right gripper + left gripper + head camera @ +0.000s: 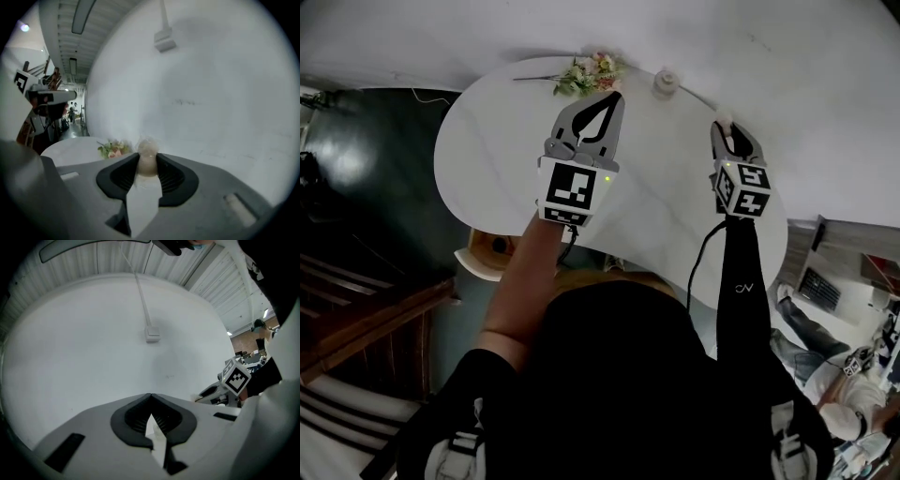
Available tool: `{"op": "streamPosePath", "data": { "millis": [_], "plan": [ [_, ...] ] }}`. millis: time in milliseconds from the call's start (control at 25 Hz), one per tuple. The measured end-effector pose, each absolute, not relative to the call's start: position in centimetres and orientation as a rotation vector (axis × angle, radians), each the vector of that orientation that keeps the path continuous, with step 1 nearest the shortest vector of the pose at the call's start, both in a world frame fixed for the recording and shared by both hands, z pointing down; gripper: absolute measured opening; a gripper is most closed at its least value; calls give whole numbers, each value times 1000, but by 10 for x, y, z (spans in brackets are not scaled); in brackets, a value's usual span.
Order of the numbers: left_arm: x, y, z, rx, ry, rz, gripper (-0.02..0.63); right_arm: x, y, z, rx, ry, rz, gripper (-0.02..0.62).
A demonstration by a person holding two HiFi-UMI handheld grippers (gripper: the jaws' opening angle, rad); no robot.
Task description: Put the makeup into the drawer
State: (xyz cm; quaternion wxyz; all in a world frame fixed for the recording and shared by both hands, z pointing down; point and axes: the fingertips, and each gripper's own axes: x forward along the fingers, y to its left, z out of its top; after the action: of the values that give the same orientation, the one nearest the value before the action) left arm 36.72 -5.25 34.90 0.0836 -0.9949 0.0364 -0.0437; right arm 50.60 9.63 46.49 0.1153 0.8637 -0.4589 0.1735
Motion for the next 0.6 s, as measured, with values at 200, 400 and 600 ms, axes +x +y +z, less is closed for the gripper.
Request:
{"op": "streamPosePath", "data": {
  "millis": [200,400,600],
  "plan": [
    [361,-52,344,-2970,139,-108,6,463,87,403,2630,-1347,171,117],
    [348,-55,338,-2957,189,-97,8,439,62,395,2588,-1467,118,118],
    [314,-81,330,-2931,316,-80,6,405,12,385,2529,-1628,71,121]
  ]
}}
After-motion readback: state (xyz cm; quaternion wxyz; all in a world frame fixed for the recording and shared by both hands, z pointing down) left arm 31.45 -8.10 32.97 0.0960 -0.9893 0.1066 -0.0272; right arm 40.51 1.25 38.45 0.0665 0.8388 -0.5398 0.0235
